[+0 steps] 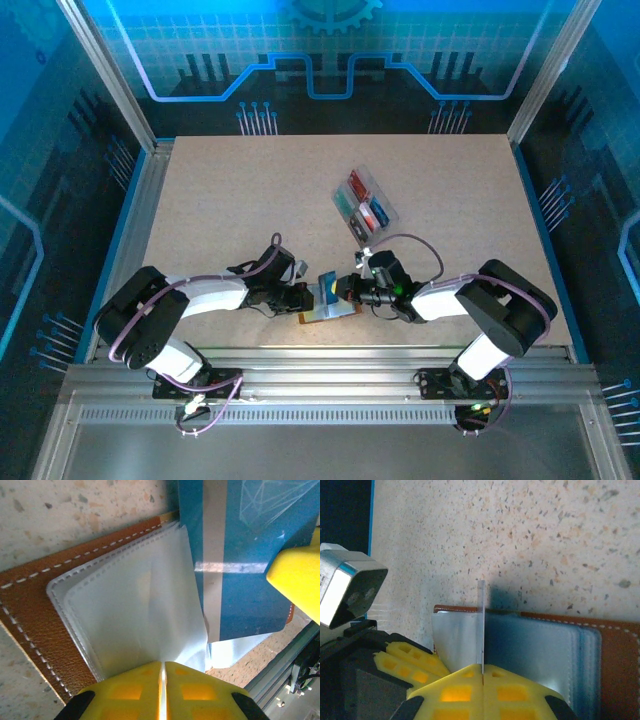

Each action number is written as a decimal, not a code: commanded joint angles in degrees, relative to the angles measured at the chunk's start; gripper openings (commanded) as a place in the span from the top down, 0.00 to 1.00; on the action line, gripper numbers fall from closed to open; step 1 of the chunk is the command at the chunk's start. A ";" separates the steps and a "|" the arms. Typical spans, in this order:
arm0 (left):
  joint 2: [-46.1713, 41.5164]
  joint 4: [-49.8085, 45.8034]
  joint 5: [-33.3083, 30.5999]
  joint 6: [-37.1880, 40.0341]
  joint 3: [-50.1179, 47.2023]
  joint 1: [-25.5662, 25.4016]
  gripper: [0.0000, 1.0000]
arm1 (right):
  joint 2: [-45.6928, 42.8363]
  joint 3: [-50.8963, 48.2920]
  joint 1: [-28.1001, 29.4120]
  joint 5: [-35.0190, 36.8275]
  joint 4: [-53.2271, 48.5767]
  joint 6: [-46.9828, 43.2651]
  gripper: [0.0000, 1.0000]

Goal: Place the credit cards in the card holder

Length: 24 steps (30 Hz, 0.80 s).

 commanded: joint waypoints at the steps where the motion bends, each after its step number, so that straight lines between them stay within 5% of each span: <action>1: 0.68 -1.36 -0.60 1.28 -1.46 -0.19 0.88 | 0.81 -1.13 -0.33 -3.13 1.54 1.67 1.00; 11: -0.77 -2.49 -0.94 1.49 -1.20 -0.16 0.88 | 1.48 -1.47 -0.24 -5.56 1.34 2.48 1.00; 24: -0.08 -2.68 -0.94 1.59 -0.85 -0.09 0.88 | -0.84 -0.38 1.09 -3.53 -12.47 -2.57 1.00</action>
